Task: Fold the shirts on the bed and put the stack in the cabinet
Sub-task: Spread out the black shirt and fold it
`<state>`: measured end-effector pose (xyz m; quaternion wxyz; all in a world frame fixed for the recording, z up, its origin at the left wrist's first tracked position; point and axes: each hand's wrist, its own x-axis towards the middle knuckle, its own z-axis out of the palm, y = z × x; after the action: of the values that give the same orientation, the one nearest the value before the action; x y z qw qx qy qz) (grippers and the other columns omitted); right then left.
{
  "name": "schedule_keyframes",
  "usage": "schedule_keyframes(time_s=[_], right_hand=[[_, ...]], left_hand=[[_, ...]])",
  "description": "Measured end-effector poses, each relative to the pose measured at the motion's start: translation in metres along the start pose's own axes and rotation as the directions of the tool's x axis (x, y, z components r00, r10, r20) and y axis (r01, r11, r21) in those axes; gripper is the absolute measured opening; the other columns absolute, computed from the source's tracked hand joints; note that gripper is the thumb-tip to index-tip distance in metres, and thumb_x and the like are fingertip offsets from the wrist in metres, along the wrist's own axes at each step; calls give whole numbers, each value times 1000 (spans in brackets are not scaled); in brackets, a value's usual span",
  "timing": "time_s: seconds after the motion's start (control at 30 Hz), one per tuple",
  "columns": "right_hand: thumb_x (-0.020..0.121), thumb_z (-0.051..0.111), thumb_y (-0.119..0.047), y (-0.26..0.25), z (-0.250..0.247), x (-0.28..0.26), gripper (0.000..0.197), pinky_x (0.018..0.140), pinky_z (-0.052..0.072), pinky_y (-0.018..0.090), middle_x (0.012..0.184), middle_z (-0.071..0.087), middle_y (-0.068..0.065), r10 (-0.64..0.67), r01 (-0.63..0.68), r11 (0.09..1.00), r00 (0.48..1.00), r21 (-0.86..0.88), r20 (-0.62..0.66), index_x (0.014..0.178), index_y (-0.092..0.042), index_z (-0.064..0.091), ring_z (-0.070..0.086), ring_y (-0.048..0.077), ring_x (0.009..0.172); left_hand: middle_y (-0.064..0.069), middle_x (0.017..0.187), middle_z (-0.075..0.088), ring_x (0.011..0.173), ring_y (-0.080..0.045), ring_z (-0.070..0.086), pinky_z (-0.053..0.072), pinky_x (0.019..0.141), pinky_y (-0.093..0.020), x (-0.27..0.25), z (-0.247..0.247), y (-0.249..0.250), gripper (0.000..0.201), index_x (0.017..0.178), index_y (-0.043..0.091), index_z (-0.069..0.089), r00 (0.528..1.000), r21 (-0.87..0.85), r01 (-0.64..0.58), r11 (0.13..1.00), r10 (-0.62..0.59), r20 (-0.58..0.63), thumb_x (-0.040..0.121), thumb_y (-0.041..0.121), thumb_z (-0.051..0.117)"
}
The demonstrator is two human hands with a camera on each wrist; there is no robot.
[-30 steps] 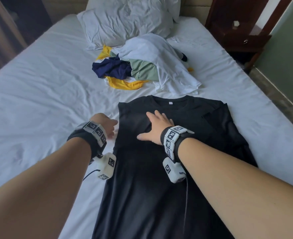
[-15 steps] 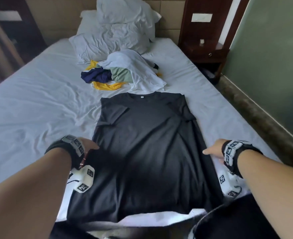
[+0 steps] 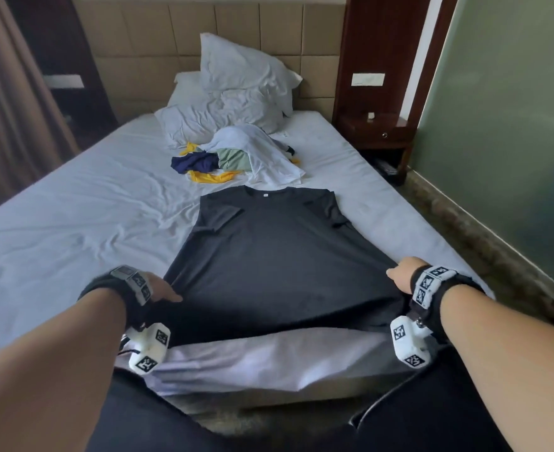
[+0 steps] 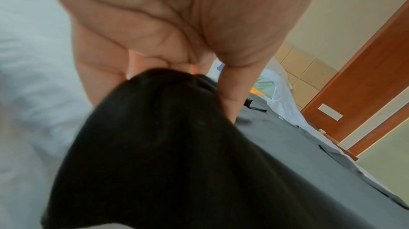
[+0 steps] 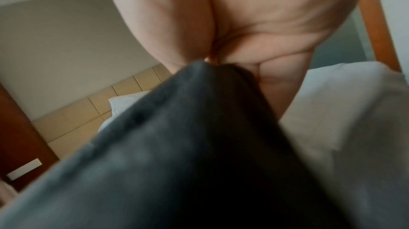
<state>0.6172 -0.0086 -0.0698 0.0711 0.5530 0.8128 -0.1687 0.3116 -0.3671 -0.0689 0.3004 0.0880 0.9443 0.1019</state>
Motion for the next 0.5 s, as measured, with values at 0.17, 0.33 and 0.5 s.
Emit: schedule_keyframes(time_s=[0.17, 0.33, 0.5], right_hand=[[96, 64, -47, 8, -20, -41, 61, 98, 43, 28, 139, 59, 14, 10, -4, 996, 997, -90, 73, 137, -3, 54, 57, 30, 126], [97, 58, -53, 8, -28, -63, 64, 104, 43, 29, 141, 58, 11, -44, 48, 990, 999, -132, 31, 140, -5, 54, 56, 26, 129], [93, 69, -44, 13, -20, -78, 38, 90, 47, 26, 115, 70, 7, -67, 87, 964, 994, -252, 87, 109, -10, 67, 65, 23, 107]], left_hand=[[-16, 101, 76, 96, -33, 74, 59, 88, -39, -3, -13, -24, 55, 105, 3, 75, 999, 35, -39, 999, 39, -26, 75, 47, 87], [-23, 81, 75, 70, -39, 75, 63, 72, -50, -10, -20, -42, 68, 92, 2, 74, 1000, 37, 9, 999, -8, -7, 51, 52, 94], [-19, 94, 71, 71, -30, 65, 53, 64, -34, -40, -6, -45, 49, 122, -3, 63, 998, 0, 50, 999, -50, 30, 89, 31, 78]])
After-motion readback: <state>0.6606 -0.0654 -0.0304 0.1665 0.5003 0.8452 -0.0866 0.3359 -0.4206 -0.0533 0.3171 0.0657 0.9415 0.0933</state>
